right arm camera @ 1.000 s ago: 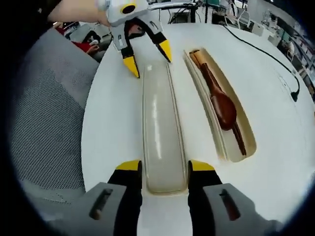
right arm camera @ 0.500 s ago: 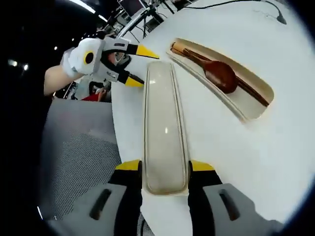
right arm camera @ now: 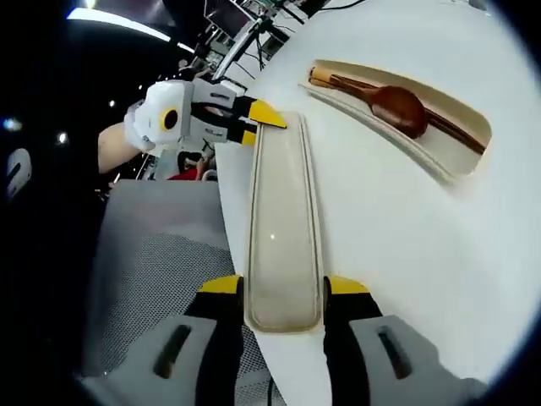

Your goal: Arrange the utensils inside the cutlery case until each visible utensil rests in its matching compartment.

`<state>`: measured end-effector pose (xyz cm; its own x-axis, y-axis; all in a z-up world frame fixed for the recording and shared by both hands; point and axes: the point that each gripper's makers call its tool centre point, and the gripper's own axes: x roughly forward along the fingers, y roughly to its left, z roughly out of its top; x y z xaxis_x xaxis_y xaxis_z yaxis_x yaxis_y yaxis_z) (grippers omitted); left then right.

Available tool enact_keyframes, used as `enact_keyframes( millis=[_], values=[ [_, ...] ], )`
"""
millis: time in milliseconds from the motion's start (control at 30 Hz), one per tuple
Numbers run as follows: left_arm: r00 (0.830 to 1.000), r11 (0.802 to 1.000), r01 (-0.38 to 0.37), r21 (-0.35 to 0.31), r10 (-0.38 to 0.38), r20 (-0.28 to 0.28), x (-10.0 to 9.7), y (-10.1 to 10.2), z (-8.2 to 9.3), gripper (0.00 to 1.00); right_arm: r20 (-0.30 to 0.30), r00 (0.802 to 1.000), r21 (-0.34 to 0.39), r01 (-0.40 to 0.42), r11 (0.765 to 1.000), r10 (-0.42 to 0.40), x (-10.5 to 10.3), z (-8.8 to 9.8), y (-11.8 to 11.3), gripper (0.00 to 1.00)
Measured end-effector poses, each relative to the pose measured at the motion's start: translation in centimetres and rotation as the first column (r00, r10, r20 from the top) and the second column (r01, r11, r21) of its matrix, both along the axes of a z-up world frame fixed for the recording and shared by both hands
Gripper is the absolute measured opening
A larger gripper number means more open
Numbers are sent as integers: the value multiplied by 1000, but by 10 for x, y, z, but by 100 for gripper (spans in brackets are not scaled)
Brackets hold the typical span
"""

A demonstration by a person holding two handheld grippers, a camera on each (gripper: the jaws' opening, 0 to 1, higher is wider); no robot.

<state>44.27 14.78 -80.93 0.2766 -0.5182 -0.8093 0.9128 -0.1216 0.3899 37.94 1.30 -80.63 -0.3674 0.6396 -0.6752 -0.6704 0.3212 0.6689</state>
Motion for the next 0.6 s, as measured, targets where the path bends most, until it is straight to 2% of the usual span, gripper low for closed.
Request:
enact_keyframes(
  millis=[67,100,200,267,300,333,367,400,433,467,500,567,600],
  values=[
    [1000,1000,12,0,-12,-3,-2,-1,1,7,45,998,-25,-46,999,47,2,-1,-5,34],
    [1000,1000,16,4,-16,-4,-2,-2,2,6,67,997,-35,-44,998,46,4,1,-5,34],
    [1000,1000,15,0,-15,-15,-4,-2,3,5,145,985,-39,-90,995,95,8,5,-5,38],
    [999,1000,8,-7,-8,-36,-4,-3,4,5,174,980,-59,-84,995,94,11,6,-6,39],
    [998,999,-30,-10,30,-57,-4,-1,4,5,230,967,-72,-97,993,111,16,5,-8,38],
    [996,998,-56,-7,56,-70,-3,0,4,5,266,955,-67,-116,991,130,18,7,-7,36],
    [989,995,-104,-6,103,-106,-3,2,3,5,303,941,-72,-136,988,152,19,8,-9,34],
    [984,991,-129,-28,124,-129,-4,0,6,4,332,930,-75,-138,988,155,21,8,-9,33],
    [976,988,-147,-34,140,-165,-5,-1,7,4,391,906,-73,-141,987,158,28,8,-9,32],
    [974,988,-148,-42,139,-179,-6,-2,8,4,411,897,-74,-144,987,162,30,8,-10,29],
    [973,988,-149,-42,139,-184,-6,-2,8,5,416,895,-83,-141,987,163,31,7,-13,24],
    [961,983,-170,-65,151,-232,-9,-3,8,5,418,894,-104,-129,986,161,34,3,-18,20],
    [949,977,-197,-77,170,-266,-10,-3,8,5,446,878,-127,-129,984,173,38,0,-22,16]
  ],
)
